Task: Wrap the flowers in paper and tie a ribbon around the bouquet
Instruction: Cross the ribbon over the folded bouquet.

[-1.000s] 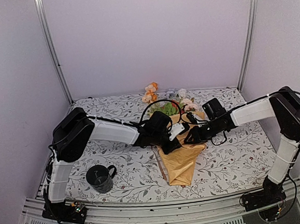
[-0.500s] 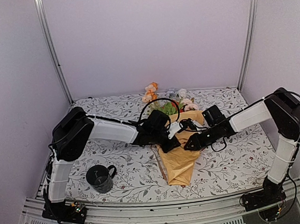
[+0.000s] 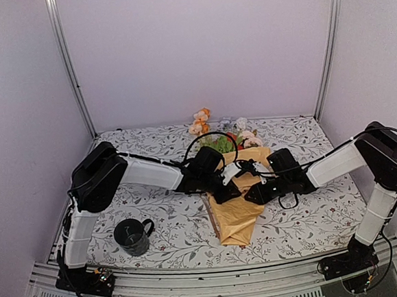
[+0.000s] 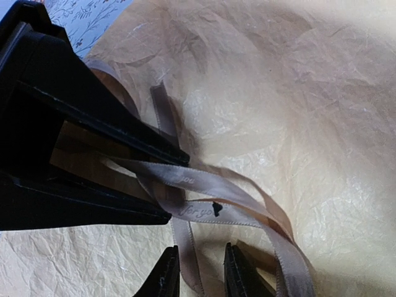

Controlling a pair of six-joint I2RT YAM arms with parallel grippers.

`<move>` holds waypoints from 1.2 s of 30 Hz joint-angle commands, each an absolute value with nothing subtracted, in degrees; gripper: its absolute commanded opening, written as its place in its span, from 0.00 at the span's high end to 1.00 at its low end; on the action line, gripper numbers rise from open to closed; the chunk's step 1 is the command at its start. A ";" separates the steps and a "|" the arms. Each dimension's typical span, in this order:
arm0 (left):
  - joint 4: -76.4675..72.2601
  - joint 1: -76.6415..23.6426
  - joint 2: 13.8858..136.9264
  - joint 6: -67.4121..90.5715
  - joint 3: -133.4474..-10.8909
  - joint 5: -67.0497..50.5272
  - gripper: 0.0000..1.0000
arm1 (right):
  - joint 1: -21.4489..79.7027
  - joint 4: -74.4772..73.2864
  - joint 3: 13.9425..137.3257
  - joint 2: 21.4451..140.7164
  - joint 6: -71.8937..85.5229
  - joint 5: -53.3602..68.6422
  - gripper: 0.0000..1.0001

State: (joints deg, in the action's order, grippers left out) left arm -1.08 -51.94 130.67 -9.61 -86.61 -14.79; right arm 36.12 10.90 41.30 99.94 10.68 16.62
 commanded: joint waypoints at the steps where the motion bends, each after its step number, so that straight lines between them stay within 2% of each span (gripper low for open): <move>1: -1.49 -48.77 132.53 -5.76 -87.59 -15.28 0.74 | 37.71 12.21 39.97 98.64 4.88 16.22 0.72; 5: -1.87 -48.14 132.37 -5.20 -87.00 -14.86 0.77 | 38.53 12.31 39.74 97.73 3.07 17.28 0.72; 8: -2.65 -47.72 132.17 -4.87 -86.51 -15.27 0.84 | 38.67 14.23 38.40 95.28 2.64 18.17 0.72; 12: -2.63 -47.47 132.20 -5.63 -86.29 -16.37 0.86 | 38.72 15.28 38.69 93.92 2.98 19.75 0.73; 21: -4.19 -47.48 130.87 -6.24 -83.84 -19.38 0.86 | 38.67 13.98 42.11 98.36 1.48 17.70 0.71; 28: -4.13 -47.47 131.04 -6.05 -84.02 -19.38 0.86 | 38.72 14.06 44.75 96.02 -1.58 19.13 0.71; 36: -3.97 -47.44 131.13 -5.81 -84.42 -19.70 0.86 | 38.72 12.81 47.27 101.43 -3.45 14.64 0.73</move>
